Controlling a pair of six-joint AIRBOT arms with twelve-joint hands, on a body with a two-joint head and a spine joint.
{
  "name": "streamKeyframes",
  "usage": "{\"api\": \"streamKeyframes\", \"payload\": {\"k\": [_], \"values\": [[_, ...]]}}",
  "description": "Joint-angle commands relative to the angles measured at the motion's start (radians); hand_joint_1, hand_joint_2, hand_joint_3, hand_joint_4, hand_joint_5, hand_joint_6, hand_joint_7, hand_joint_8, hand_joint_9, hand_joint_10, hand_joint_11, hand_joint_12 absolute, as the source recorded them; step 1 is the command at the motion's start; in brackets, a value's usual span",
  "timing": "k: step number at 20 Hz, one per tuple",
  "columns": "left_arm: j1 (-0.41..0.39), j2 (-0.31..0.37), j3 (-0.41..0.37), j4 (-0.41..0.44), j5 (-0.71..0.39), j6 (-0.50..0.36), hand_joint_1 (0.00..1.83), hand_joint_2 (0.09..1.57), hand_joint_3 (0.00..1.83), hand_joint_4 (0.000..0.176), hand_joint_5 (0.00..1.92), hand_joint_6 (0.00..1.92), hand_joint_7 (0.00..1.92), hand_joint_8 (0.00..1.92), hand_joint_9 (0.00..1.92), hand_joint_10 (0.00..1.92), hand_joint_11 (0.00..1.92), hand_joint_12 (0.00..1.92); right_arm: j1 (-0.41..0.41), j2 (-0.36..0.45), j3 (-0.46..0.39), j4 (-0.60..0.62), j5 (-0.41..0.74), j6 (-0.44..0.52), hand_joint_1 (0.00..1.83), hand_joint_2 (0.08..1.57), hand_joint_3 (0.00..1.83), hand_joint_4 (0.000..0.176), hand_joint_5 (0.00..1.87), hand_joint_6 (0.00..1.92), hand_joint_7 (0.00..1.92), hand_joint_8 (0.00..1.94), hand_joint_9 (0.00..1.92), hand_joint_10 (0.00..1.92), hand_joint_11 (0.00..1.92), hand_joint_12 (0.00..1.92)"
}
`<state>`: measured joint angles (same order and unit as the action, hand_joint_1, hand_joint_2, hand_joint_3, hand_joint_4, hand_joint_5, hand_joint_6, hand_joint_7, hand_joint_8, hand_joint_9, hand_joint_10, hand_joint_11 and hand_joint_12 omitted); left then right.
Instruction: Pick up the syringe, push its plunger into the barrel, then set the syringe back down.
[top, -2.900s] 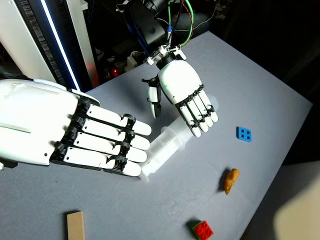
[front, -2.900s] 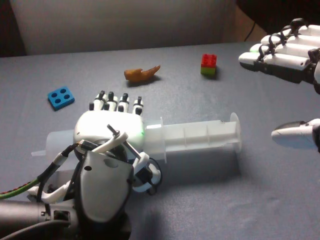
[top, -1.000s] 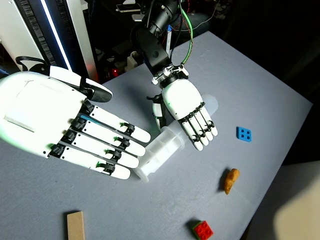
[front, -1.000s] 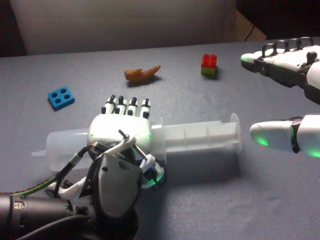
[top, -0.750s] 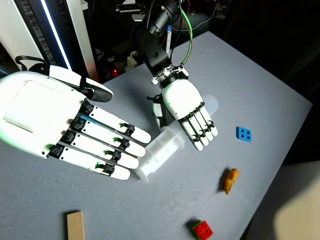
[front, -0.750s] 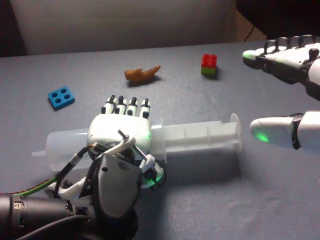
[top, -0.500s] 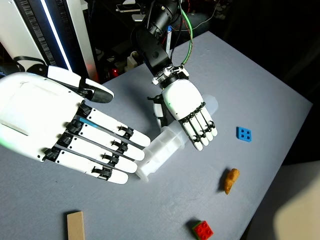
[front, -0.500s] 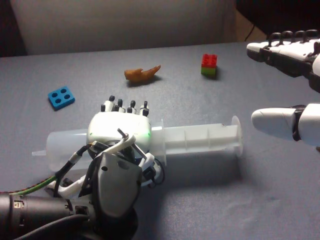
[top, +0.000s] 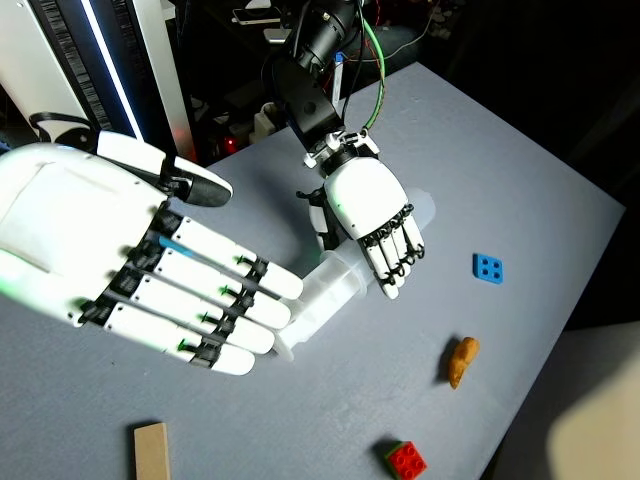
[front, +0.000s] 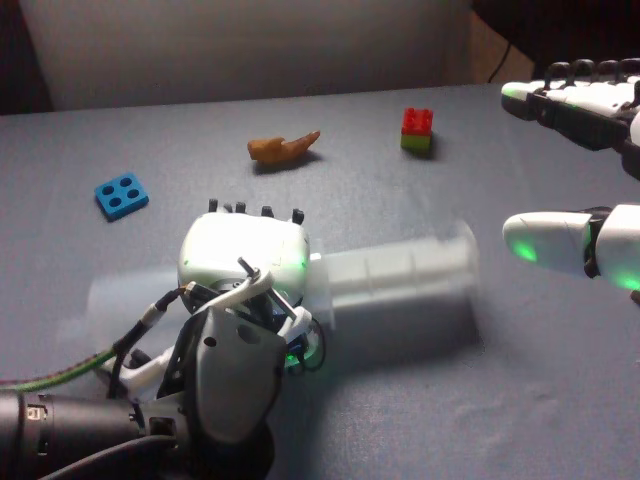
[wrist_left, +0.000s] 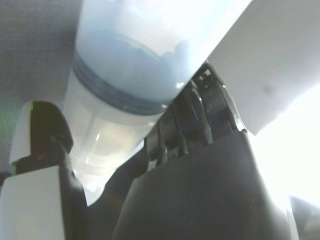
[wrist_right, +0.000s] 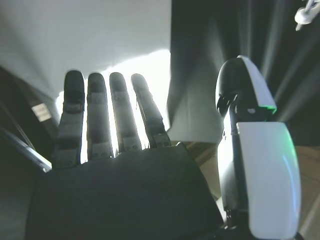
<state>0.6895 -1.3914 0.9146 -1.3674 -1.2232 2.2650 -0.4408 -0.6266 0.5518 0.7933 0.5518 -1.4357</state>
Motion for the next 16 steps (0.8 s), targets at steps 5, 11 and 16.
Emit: {"api": "streamKeyframes", "payload": {"k": [5,11,16], "values": [[0.019,0.003,-0.003,0.046,-0.020,-0.035,1.37,1.16,0.00,0.000,0.83,1.03,0.85,1.23,0.90,1.35,0.89,1.29,0.007,0.004,-0.006,-0.028,0.100,0.009,0.35,1.12,0.00,0.000,0.14,0.00,0.13,0.00,0.13,0.00,0.00,0.59],[0.045,0.049,-0.012,0.312,0.190,-0.157,1.37,1.16,0.00,0.000,0.84,1.01,0.84,1.23,0.88,1.36,0.84,1.35,0.007,0.004,-0.007,-0.024,0.125,0.009,0.34,1.12,0.00,0.000,0.13,0.00,0.12,0.00,0.13,0.00,0.00,0.60],[0.084,0.099,-0.021,0.515,0.259,-0.304,1.37,1.16,0.00,0.000,0.83,1.03,0.84,1.23,0.89,1.36,0.84,1.33,0.013,0.004,-0.012,-0.020,0.177,-0.019,0.36,1.11,0.00,0.000,0.14,0.00,0.13,0.00,0.13,0.00,0.00,0.59]]}}
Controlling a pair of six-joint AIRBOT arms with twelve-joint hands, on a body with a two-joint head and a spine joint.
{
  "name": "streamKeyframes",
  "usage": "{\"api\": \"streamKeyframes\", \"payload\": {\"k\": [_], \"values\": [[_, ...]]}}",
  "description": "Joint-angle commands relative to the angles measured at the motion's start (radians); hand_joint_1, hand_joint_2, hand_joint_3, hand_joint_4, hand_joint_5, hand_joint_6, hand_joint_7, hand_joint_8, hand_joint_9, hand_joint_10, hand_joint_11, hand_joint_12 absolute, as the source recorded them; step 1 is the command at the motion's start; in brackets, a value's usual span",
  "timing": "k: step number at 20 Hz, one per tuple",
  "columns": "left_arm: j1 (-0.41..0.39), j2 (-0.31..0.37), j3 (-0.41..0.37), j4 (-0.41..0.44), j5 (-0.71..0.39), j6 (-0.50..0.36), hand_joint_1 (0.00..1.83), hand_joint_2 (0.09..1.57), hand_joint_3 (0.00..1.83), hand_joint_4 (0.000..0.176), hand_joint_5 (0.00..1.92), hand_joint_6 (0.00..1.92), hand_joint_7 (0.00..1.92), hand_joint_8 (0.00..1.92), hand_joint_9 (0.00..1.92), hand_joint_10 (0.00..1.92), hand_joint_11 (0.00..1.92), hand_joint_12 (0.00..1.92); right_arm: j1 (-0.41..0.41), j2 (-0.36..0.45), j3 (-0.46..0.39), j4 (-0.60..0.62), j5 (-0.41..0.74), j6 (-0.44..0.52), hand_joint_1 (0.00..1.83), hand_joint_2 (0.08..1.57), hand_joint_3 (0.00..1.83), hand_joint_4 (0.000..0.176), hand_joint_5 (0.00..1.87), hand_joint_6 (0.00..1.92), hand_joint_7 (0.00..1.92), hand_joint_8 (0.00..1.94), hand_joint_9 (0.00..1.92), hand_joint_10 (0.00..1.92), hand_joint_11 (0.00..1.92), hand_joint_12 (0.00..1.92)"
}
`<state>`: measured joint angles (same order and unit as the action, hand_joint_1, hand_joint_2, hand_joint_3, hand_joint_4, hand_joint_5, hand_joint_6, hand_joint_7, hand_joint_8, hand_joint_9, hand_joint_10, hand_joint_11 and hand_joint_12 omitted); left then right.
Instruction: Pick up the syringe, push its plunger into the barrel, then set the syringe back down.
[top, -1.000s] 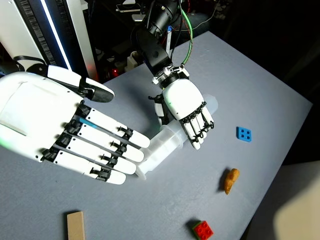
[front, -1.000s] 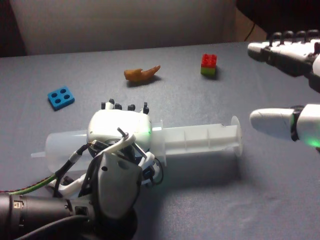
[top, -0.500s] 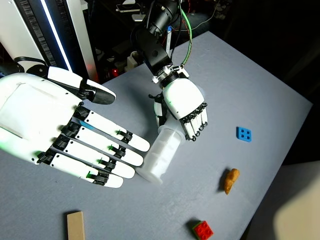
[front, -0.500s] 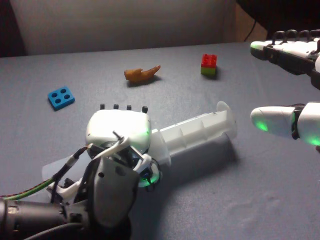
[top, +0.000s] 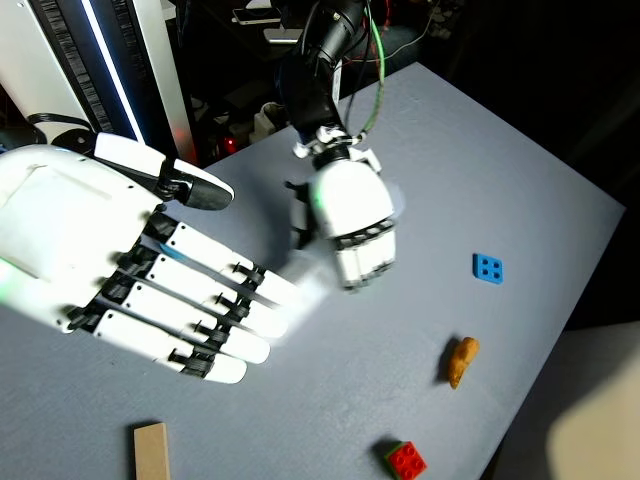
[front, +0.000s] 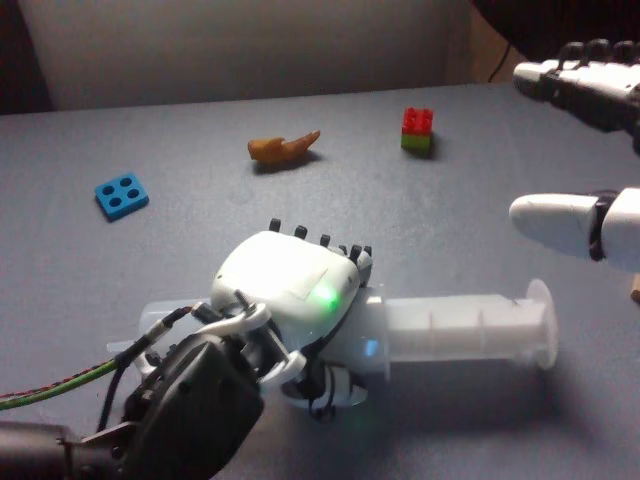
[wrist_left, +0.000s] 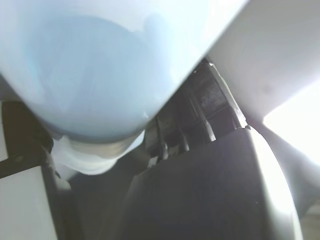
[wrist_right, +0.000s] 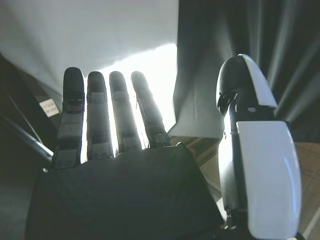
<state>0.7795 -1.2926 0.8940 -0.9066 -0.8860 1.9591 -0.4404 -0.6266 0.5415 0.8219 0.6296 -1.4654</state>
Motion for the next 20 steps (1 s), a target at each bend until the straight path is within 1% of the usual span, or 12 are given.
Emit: {"api": "streamKeyframes", "payload": {"k": [1,2,3,4,6,7,8,11,14,16,18,20], "values": [[-0.005,0.013,0.005,0.083,-0.049,-0.009,1.47,1.15,0.01,0.000,0.82,1.00,0.81,1.23,0.87,1.30,0.78,1.55,0.014,0.004,-0.010,-0.008,0.117,-0.002,0.36,1.11,0.00,0.000,0.14,0.00,0.13,0.00,0.13,0.00,0.00,0.59],[-0.006,0.023,0.013,0.106,-0.023,-0.014,1.49,1.15,0.00,0.000,0.81,0.99,0.82,1.21,0.89,1.27,0.78,1.59,0.014,0.004,-0.020,0.040,0.127,0.004,0.34,1.12,0.00,0.000,0.13,0.00,0.12,0.00,0.13,0.00,0.00,0.62],[-0.008,0.031,0.022,0.120,0.000,-0.021,1.39,1.17,0.00,0.000,0.78,1.07,0.83,1.23,0.88,1.36,0.79,1.43,0.014,0.004,-0.030,0.065,0.134,0.028,0.36,1.11,0.00,0.000,0.14,0.00,0.13,0.00,0.15,0.00,0.00,0.66],[-0.012,0.038,0.033,0.135,0.014,-0.034,1.37,1.17,0.00,0.000,0.80,1.06,0.84,1.22,0.89,1.36,0.82,1.35,0.012,0.004,-0.040,0.100,0.141,0.042,0.35,1.11,0.00,0.000,0.13,0.00,0.12,0.00,0.13,0.00,0.00,0.63],[-0.030,0.051,0.057,0.159,0.038,-0.051,1.37,1.16,0.00,0.000,0.82,1.04,0.84,1.24,0.88,1.37,0.82,1.33,0.003,-0.001,-0.065,0.202,0.187,0.064,0.35,1.11,0.00,0.000,0.14,0.00,0.13,0.01,0.14,0.00,0.00,0.63],[-0.041,0.058,0.065,0.162,0.047,-0.051,1.37,1.16,0.00,0.000,0.82,1.03,0.84,1.24,0.89,1.36,0.84,1.32,-0.005,-0.006,-0.074,0.217,0.215,0.104,0.35,1.12,0.00,0.000,0.13,0.00,0.12,0.00,0.12,0.00,0.00,0.61],[-0.056,0.069,0.073,0.162,0.060,-0.060,1.37,1.16,0.00,0.000,0.83,1.01,0.83,1.25,0.88,1.38,0.85,1.32,-0.018,-0.013,-0.081,0.218,0.249,0.180,0.34,1.12,0.00,0.000,0.12,0.00,0.11,0.00,0.11,0.00,0.00,0.56],[-0.093,0.087,0.087,0.165,0.090,-0.066,1.37,1.15,0.00,0.000,0.87,0.97,0.86,1.19,0.90,1.34,0.84,1.32,-0.021,-0.028,-0.094,0.275,0.300,0.252,0.36,1.11,0.00,0.000,0.13,0.00,0.12,0.00,0.13,0.01,0.00,0.60],[-0.139,0.103,0.103,0.165,0.132,-0.065,1.37,1.15,0.00,0.000,0.85,1.00,0.85,1.23,0.89,1.35,0.85,1.32,-0.014,-0.044,-0.096,0.348,0.312,0.258,0.35,1.12,0.00,0.000,0.13,0.00,0.13,0.00,0.14,0.00,0.00,0.63],[-0.162,0.115,0.104,0.165,0.154,-0.061,1.37,1.14,0.00,0.000,0.89,0.96,0.86,1.19,0.91,1.32,0.87,1.31,-0.014,-0.055,-0.096,0.376,0.321,0.265,0.36,1.12,0.00,0.000,0.13,0.00,0.13,0.00,0.13,0.00,0.00,0.62],[-0.175,0.126,0.103,0.165,0.165,-0.058,1.37,1.14,0.00,0.000,0.90,0.93,0.86,1.19,0.90,1.34,0.87,1.33,-0.019,-0.077,-0.096,0.389,0.367,0.270,0.33,1.13,0.00,0.000,0.11,0.00,0.10,0.00,0.11,0.00,0.00,0.53],[-0.182,0.131,0.104,0.164,0.182,-0.057,1.37,1.14,0.00,0.000,0.91,0.92,0.85,1.19,0.92,1.32,0.89,1.33,-0.038,-0.108,-0.096,0.389,0.444,0.286,0.33,1.12,0.00,0.000,0.12,0.00,0.11,0.00,0.12,0.00,0.00,0.56]]}}
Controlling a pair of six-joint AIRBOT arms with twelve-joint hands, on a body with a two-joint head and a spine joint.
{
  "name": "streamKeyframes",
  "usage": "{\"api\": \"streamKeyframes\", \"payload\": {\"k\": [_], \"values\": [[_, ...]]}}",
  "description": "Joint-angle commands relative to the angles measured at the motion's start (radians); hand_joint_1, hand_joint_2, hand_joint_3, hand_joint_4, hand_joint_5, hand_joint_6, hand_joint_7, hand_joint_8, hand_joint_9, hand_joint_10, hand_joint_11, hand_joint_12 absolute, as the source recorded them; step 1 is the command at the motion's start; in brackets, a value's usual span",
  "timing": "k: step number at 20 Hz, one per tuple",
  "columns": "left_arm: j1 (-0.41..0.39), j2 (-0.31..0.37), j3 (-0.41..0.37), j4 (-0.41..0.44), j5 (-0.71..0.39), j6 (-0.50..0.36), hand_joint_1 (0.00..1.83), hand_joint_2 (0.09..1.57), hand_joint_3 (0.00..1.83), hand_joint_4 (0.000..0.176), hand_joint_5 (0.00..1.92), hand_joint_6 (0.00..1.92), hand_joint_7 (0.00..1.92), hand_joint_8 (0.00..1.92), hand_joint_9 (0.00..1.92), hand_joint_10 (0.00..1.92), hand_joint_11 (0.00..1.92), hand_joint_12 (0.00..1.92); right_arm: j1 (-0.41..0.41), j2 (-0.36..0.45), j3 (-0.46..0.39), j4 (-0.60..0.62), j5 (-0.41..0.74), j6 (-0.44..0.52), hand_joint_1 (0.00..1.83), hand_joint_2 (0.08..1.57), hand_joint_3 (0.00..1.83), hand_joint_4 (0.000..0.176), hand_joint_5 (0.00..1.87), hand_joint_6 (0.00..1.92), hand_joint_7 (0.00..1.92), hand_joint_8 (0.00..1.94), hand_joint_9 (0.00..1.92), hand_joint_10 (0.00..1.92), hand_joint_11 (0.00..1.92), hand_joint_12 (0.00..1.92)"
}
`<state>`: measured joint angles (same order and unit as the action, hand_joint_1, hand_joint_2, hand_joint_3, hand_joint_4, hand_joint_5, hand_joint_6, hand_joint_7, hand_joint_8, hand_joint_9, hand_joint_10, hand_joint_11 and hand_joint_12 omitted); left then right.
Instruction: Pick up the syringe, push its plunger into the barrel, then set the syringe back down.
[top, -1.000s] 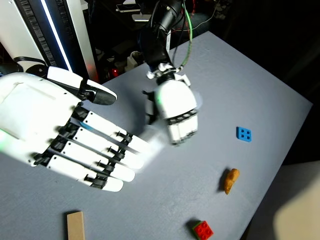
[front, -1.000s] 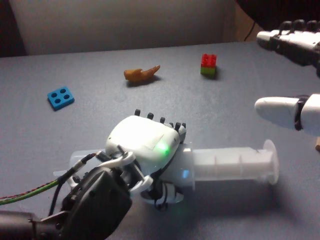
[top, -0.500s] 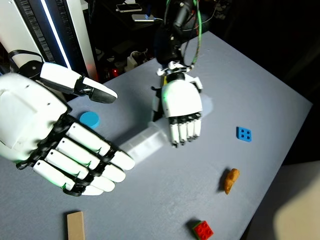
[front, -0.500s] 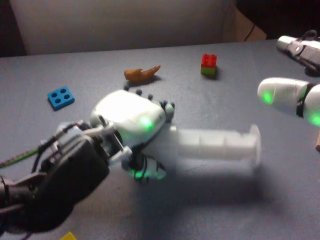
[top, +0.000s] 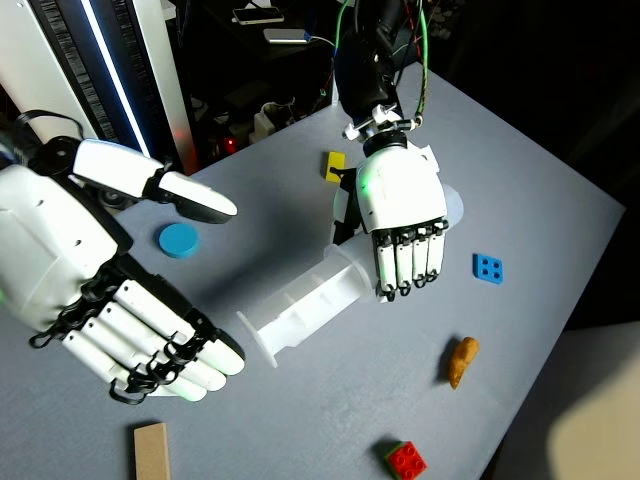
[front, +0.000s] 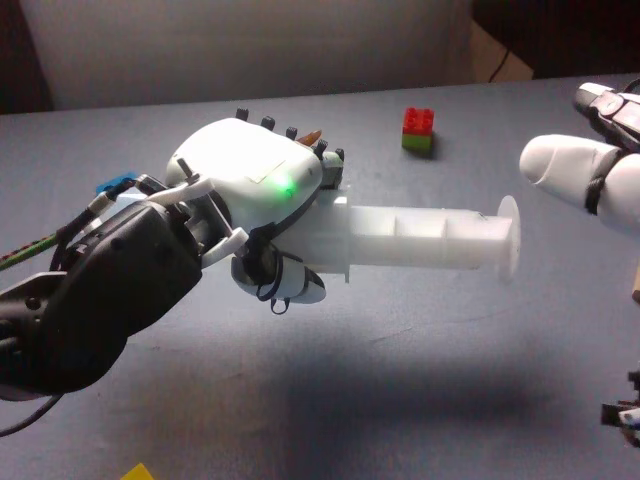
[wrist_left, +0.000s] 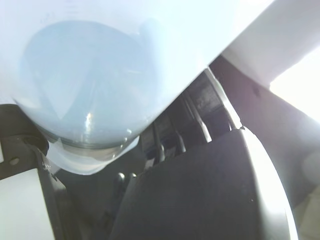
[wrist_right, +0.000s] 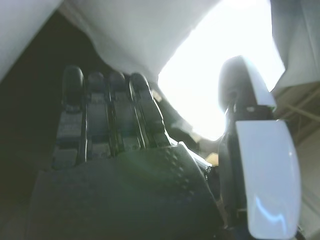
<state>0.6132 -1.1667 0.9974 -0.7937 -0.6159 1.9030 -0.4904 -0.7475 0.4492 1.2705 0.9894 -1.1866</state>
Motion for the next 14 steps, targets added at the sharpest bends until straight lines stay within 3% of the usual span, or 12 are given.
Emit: {"api": "streamKeyframes", "payload": {"k": [1,2,3,5,6,8,14], "values": [[-0.020,0.007,0.001,0.051,-0.086,0.000,1.37,1.14,0.00,0.000,0.90,0.93,0.84,1.21,0.91,1.34,0.88,1.32,-0.005,-0.006,-0.003,-0.060,0.118,0.019,0.33,1.13,0.00,0.000,0.12,0.00,0.11,0.00,0.12,0.00,0.00,0.57],[-0.023,0.011,0.000,0.051,-0.084,0.000,1.47,1.14,0.00,0.000,0.86,0.92,0.83,1.20,0.89,1.26,0.85,1.52,-0.015,-0.021,-0.002,-0.060,0.127,0.041,0.36,1.12,0.00,0.000,0.13,0.01,0.12,0.00,0.12,0.00,0.00,0.57],[-0.028,0.016,-0.001,0.051,-0.074,0.000,1.49,1.13,0.00,0.000,0.85,0.91,0.82,1.19,0.89,1.25,0.85,1.56,-0.023,-0.035,-0.002,-0.058,0.133,0.118,0.34,1.13,0.00,0.000,0.12,0.00,0.11,0.00,0.12,0.00,0.00,0.54],[-0.038,0.027,-0.001,0.051,-0.057,-0.002,1.38,1.15,0.00,0.000,0.87,0.95,0.84,1.22,0.91,1.34,0.90,1.30,-0.026,-0.059,-0.002,-0.024,0.149,0.169,0.34,1.13,0.00,0.000,0.13,0.00,0.11,0.00,0.12,0.00,0.00,0.55],[-0.043,0.033,0.000,0.051,-0.054,-0.006,1.47,1.13,0.00,0.000,0.90,0.85,0.83,1.19,0.89,1.27,0.85,1.52,-0.023,-0.068,-0.002,-0.004,0.153,0.173,0.33,1.13,0.00,0.000,0.11,0.00,0.10,0.00,0.11,0.00,0.00,0.55],[-0.050,0.050,-0.003,0.041,-0.053,-0.006,1.37,1.16,0.00,0.000,0.86,0.96,0.82,1.25,0.88,1.38,0.87,1.34,-0.015,-0.086,-0.002,0.063,0.155,0.198,0.33,1.14,0.00,0.000,0.10,0.00,0.09,0.00,0.10,0.00,0.00,0.53],[-0.047,0.088,0.000,0.033,-0.059,-0.040,1.37,1.15,0.00,0.000,0.93,0.88,0.81,1.26,0.87,1.37,0.87,1.32,-0.009,-0.149,0.014,0.077,0.161,0.228,0.34,1.12,0.00,0.000,0.11,0.00,0.11,0.00,0.12,0.00,0.00,0.57]]}}
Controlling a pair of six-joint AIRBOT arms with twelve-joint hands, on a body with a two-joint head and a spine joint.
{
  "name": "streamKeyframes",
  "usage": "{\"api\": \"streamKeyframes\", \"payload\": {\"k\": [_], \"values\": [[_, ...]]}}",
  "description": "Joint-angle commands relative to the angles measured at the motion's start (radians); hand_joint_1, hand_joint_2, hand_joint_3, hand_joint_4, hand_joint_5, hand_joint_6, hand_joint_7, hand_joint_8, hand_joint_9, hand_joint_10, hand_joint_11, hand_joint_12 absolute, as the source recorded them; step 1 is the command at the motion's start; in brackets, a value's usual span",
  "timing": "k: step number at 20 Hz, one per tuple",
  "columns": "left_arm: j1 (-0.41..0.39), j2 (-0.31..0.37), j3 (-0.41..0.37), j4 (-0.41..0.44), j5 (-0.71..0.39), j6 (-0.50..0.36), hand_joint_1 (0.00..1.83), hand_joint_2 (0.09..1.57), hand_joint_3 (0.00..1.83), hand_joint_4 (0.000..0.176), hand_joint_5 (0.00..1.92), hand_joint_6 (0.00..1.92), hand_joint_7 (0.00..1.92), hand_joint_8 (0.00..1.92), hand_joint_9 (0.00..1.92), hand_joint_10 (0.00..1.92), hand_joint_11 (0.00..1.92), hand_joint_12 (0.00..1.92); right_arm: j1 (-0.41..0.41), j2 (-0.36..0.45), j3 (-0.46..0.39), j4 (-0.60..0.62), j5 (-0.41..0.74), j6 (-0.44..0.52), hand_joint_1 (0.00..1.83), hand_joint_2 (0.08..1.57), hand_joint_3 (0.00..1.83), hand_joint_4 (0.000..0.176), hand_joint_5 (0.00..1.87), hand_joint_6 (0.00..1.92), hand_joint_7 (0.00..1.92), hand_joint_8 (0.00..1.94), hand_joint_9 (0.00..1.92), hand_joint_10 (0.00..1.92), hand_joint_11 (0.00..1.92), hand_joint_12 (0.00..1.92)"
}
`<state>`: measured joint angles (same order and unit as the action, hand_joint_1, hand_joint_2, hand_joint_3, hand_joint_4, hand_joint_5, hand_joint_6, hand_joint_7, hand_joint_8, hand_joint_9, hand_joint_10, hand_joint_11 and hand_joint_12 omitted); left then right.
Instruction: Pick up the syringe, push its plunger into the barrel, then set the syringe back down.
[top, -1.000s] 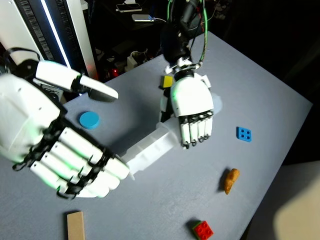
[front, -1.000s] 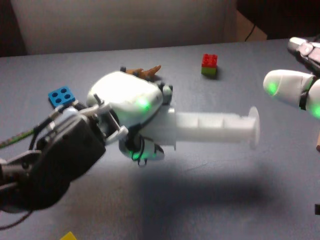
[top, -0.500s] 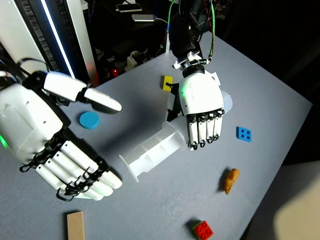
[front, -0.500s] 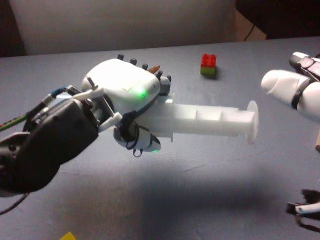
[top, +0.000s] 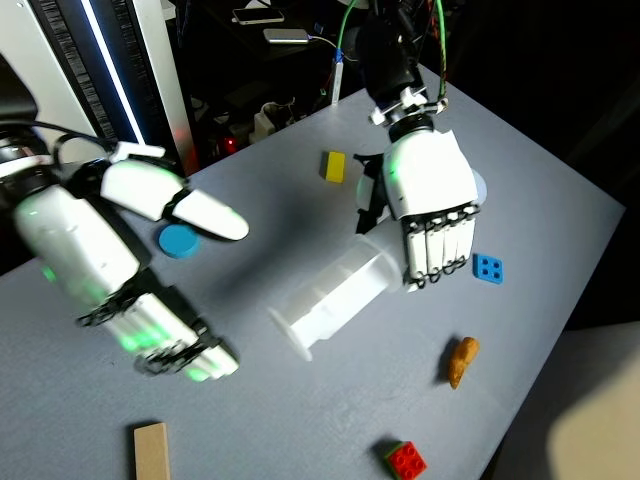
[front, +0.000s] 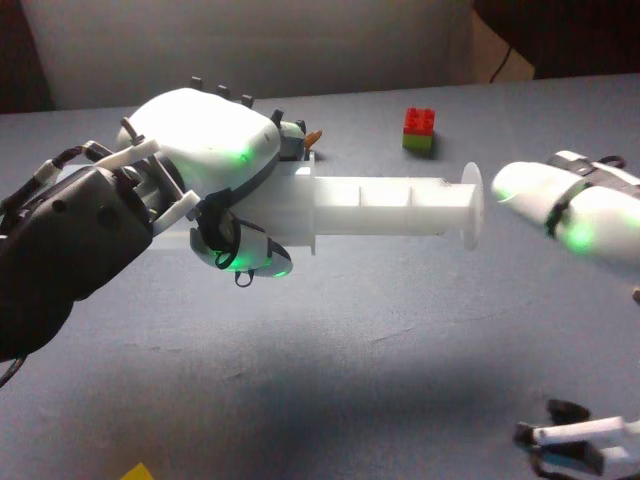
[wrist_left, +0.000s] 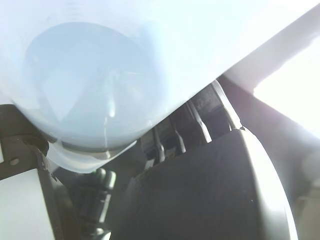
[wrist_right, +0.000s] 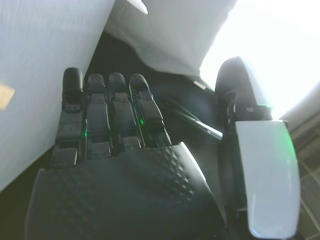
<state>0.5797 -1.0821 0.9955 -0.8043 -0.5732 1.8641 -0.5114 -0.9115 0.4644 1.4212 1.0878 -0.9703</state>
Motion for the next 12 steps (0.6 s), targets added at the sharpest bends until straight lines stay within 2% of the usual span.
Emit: {"api": "streamKeyframes", "payload": {"k": [1,4,10,12], "values": [[-0.014,0.003,0.004,0.044,-0.102,-0.004,1.37,1.15,0.00,0.000,0.93,0.88,0.81,1.27,0.86,1.38,0.87,1.32,0.013,-0.011,0.014,-0.074,0.088,0.013,0.34,1.12,0.00,0.000,0.12,0.00,0.11,0.00,0.12,0.00,0.00,0.57],[-0.015,0.003,0.000,0.044,-0.107,-0.026,1.37,1.15,0.00,0.000,0.91,0.90,0.84,1.24,0.88,1.37,0.88,1.32,0.023,-0.078,0.078,-0.073,0.112,0.033,0.34,1.13,0.00,0.000,0.11,0.00,0.10,0.00,0.11,0.00,0.00,0.58],[-0.032,0.009,-0.009,0.065,-0.093,-0.037,1.37,1.15,0.00,0.000,0.85,0.96,0.85,1.22,0.91,1.35,0.91,1.29,0.050,-0.127,0.133,0.002,0.053,0.054,0.35,1.12,0.00,0.000,0.12,0.00,0.11,0.00,0.12,0.00,0.00,0.61],[-0.043,0.009,-0.007,0.065,-0.080,-0.037,1.37,1.17,0.00,0.000,0.81,1.00,0.83,1.27,0.87,1.40,0.87,1.36,0.059,-0.137,0.138,0.002,0.029,0.059,0.36,1.12,0.00,0.000,0.13,0.00,0.11,0.00,0.12,0.00,0.00,0.64]]}}
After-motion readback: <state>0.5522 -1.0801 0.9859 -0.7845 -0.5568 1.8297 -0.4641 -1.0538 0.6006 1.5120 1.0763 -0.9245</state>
